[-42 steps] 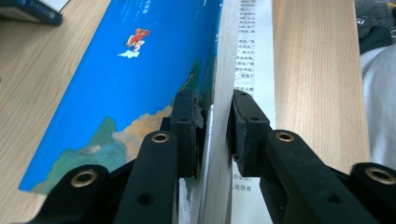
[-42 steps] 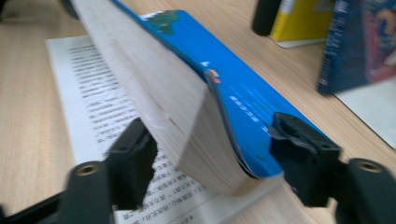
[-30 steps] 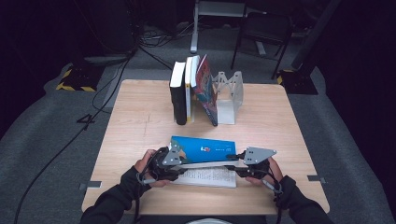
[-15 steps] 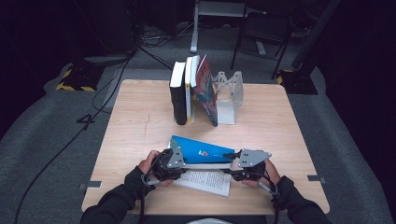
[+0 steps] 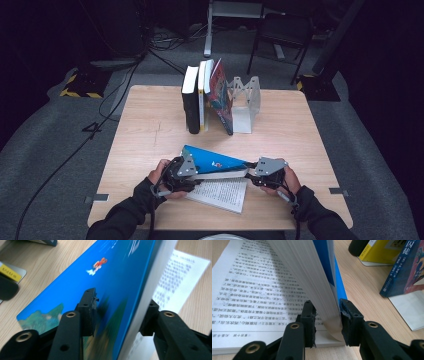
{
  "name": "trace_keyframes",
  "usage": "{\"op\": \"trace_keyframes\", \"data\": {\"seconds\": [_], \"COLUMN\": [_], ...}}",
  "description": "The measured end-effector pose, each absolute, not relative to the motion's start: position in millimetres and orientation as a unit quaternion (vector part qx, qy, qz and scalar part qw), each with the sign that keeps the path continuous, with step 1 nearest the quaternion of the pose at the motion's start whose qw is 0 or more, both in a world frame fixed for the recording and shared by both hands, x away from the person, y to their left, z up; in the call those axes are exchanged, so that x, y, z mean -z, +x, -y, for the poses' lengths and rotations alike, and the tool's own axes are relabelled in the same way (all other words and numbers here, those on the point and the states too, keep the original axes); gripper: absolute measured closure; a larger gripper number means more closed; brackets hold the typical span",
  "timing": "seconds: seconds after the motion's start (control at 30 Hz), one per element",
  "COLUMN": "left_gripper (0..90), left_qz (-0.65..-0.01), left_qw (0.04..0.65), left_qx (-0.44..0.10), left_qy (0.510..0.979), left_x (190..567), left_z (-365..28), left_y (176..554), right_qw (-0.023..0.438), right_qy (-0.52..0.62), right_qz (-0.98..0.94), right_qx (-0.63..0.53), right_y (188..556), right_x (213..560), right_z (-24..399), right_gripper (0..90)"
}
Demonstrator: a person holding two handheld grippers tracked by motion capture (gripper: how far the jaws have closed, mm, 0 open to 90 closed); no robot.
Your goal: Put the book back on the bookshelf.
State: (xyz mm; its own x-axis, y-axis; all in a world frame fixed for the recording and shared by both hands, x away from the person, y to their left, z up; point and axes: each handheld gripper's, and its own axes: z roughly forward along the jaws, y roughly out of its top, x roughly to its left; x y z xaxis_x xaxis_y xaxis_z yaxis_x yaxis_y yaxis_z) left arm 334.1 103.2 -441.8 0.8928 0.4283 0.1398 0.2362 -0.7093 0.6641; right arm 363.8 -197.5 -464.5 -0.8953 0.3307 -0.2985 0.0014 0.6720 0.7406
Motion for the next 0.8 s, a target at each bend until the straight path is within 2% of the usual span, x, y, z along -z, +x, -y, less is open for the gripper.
{"op": "trace_keyframes", "data": {"seconds": [0.07,0.13,0.17,0.3,0.37,0.4,0.5,0.57,0.67,0.8], "left_gripper": [51.1,51.0,51.7,67.1,70.4,70.4,72.0,72.1,72.8,73.6], "left_qz": [-0.182,-0.188,-0.191,-0.174,-0.173,-0.173,-0.181,-0.192,-0.204,-0.212], "left_qw": [0.33,0.324,0.318,0.335,0.343,0.351,0.378,0.392,0.413,0.427], "left_qx": [-0.151,-0.163,-0.171,-0.188,-0.181,-0.177,-0.167,-0.155,-0.15,-0.141], "left_qy": [0.914,0.913,0.913,0.907,0.905,0.903,0.892,0.886,0.875,0.868], "left_x": [441.8,442.4,442.5,441.7,443.3,445.2,446.0,445.0,443.7,440.9], "left_z": [-89.0,-79.9,-77.3,-78.9,-81.0,-82.9,-91.2,-97.2,-105.4,-114.0], "left_y": [328.7,324.1,322.0,319.0,320.0,321.0,323.1,325.5,325.9,326.5], "right_qw": [0.209,0.208,0.209,0.207,0.2,0.2,0.184,0.182,0.163,0.157], "right_qy": [0.091,0.089,0.088,0.088,0.09,0.09,0.116,0.147,0.205,0.227], "right_qz": [-0.891,-0.892,-0.893,-0.892,-0.892,-0.892,-0.877,-0.867,-0.854,-0.864], "right_qx": [-0.393,-0.391,-0.389,-0.392,-0.395,-0.395,-0.428,-0.439,-0.449,-0.422], "right_y": [358.7,354.4,352.9,351.2,353.2,353.2,358.6,365.8,379.9,389.7], "right_x": [462.2,460.7,460.2,458.8,458.4,458.4,457.3,456.4,461.3,470.7], "right_z": [195.1,193.0,192.2,191.8,192.7,192.7,205.4,221.4,244.9,250.9], "right_gripper": [66.7,66.7,66.7,66.0,62.0,62.0,51.5,48.6,47.9,47.9]}}
